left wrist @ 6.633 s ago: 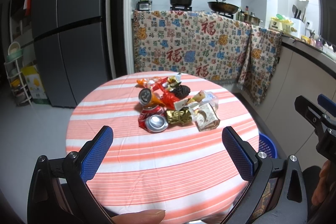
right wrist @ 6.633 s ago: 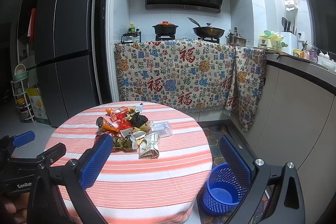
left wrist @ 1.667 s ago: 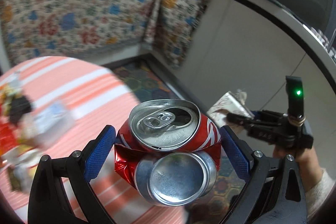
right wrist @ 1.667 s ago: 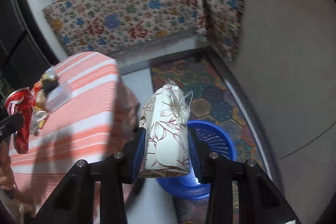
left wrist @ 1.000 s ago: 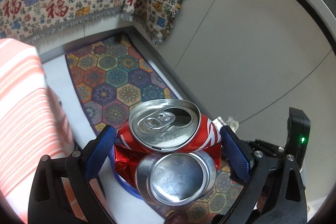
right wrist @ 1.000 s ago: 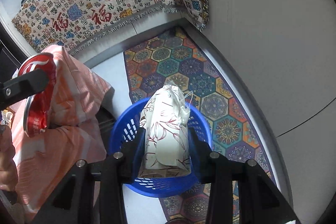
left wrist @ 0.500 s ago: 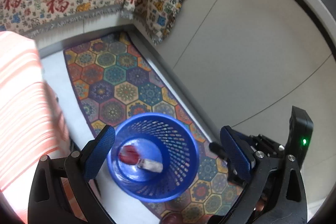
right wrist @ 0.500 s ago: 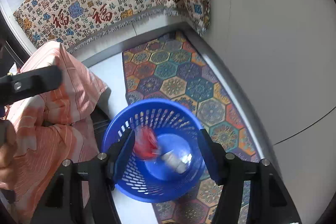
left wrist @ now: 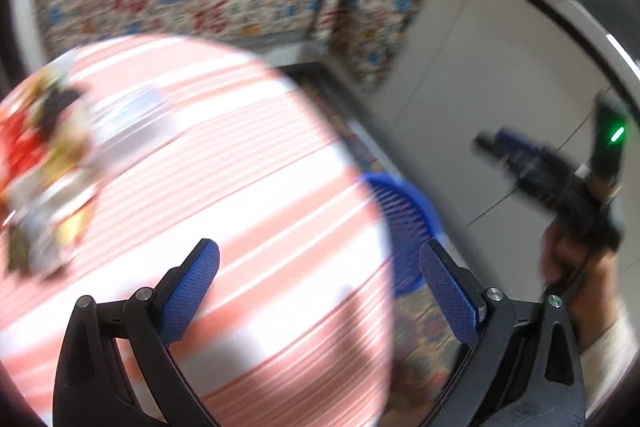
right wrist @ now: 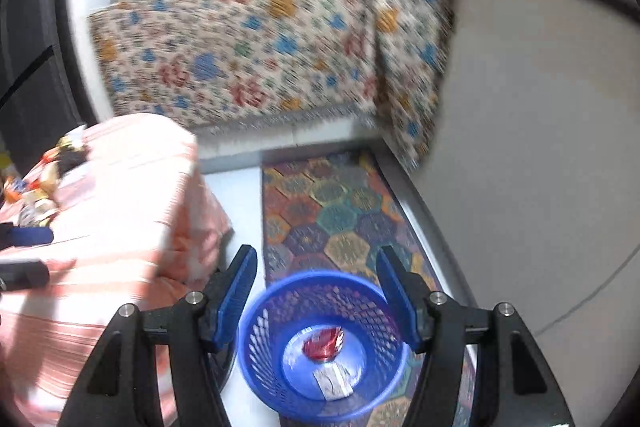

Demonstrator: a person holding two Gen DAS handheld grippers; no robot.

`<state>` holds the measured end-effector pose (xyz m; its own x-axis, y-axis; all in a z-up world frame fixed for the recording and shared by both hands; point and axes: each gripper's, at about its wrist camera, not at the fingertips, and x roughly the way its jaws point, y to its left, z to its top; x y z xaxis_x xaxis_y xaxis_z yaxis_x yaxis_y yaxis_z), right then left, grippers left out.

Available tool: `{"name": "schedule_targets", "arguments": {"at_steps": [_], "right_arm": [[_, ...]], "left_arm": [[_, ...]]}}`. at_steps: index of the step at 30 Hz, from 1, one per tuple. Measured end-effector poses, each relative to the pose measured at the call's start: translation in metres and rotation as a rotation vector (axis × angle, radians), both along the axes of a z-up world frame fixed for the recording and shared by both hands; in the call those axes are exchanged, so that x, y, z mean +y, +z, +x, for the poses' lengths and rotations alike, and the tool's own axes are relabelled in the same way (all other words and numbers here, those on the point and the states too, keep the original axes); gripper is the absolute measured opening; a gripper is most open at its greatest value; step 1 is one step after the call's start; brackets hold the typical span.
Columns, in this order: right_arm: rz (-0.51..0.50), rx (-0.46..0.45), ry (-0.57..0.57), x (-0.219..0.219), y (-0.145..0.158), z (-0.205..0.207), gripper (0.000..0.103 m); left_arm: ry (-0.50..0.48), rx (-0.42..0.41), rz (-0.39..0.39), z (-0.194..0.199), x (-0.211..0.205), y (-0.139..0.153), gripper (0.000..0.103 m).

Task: Collect trash
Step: 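Return both tools to the table and grasp the gold foil wrapper with the left gripper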

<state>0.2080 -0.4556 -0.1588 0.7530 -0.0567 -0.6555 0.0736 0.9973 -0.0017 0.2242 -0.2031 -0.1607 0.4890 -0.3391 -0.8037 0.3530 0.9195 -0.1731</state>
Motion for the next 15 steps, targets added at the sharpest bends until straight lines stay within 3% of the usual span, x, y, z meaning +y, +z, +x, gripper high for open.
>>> {"name": "schedule_targets", "arguments": {"at_steps": [5, 9, 15], "right_arm": [[0.024, -0.053, 0.145, 0.071, 0.024, -0.010, 0.068], [0.042, -0.001, 0.298, 0.140, 0.023, -0.012, 0.069], [0.034, 0.127, 0.487, 0.235, -0.003, -0.003, 0.069]], "left_arm": [[0.077, 0.018, 0.128, -0.025, 0.076, -0.020, 0.100], [0.148, 0.005, 0.201, -0.028, 0.128, -0.028, 0.100], [0.277, -0.025, 0.222, -0.006, 0.195, -0.033, 0.100]]}}
